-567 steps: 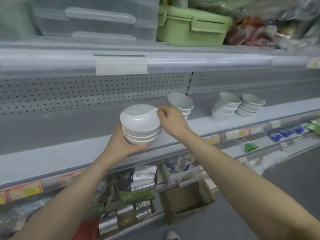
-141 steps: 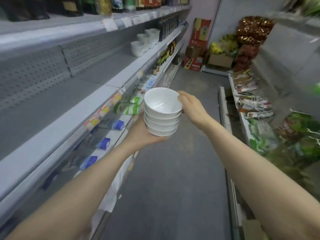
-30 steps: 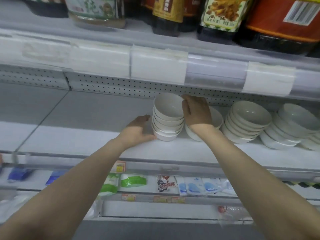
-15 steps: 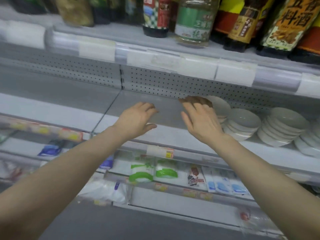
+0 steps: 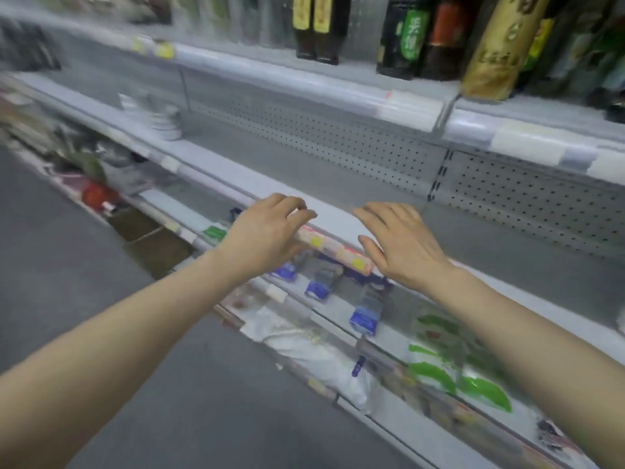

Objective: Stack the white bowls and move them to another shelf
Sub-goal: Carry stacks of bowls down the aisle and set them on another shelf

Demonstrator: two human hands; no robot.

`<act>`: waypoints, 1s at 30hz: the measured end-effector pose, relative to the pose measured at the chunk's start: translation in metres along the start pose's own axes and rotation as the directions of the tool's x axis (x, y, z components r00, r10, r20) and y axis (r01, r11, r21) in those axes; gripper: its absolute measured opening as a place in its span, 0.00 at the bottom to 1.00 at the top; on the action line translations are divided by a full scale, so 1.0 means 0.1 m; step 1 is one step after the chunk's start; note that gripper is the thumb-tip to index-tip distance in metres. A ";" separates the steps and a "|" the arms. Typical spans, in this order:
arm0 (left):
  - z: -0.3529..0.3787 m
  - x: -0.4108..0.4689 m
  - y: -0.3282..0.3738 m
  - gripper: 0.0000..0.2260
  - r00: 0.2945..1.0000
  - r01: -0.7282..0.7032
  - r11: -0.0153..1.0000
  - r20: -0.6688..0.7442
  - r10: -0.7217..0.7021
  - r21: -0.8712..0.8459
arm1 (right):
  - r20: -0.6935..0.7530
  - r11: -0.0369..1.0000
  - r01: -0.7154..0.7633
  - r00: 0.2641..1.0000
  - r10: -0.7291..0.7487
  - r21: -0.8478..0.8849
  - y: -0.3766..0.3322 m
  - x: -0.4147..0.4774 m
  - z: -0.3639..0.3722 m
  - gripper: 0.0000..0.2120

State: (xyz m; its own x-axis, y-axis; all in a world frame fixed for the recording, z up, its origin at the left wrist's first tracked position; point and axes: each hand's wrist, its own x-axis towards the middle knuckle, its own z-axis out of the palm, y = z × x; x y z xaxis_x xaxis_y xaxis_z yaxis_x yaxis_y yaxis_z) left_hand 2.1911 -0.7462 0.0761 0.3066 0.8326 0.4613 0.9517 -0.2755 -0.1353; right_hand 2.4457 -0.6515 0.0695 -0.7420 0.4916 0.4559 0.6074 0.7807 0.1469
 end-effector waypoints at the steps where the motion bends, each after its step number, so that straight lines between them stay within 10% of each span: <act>1: -0.07 -0.16 -0.17 0.21 0.999 0.034 0.999 0.006 -0.034 0.028 | -0.011 0.999 0.036 0.999 -0.036 0.016 -0.16 0.18 0.07 0.22; 17: -0.52 -1.61 -2.38 0.28 0.825 0.546 0.796 0.003 -0.566 0.261 | 0.007 0.912 0.365 0.928 -0.373 0.187 -1.97 2.74 1.03 0.27; 30: -0.16 -1.75 -4.53 0.28 0.677 0.710 0.643 -0.028 -0.735 0.289 | -0.033 0.845 0.503 0.862 -0.506 0.182 -2.68 5.05 2.04 0.26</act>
State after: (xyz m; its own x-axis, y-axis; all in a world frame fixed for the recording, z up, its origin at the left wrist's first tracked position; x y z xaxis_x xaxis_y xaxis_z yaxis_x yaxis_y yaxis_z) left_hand 1.7061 -0.7747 0.0703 -0.4925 0.7531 0.4362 0.8334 0.5525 -0.0130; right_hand 1.8505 -0.5339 0.0817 -0.9373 0.0162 0.3482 0.0889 0.9770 0.1939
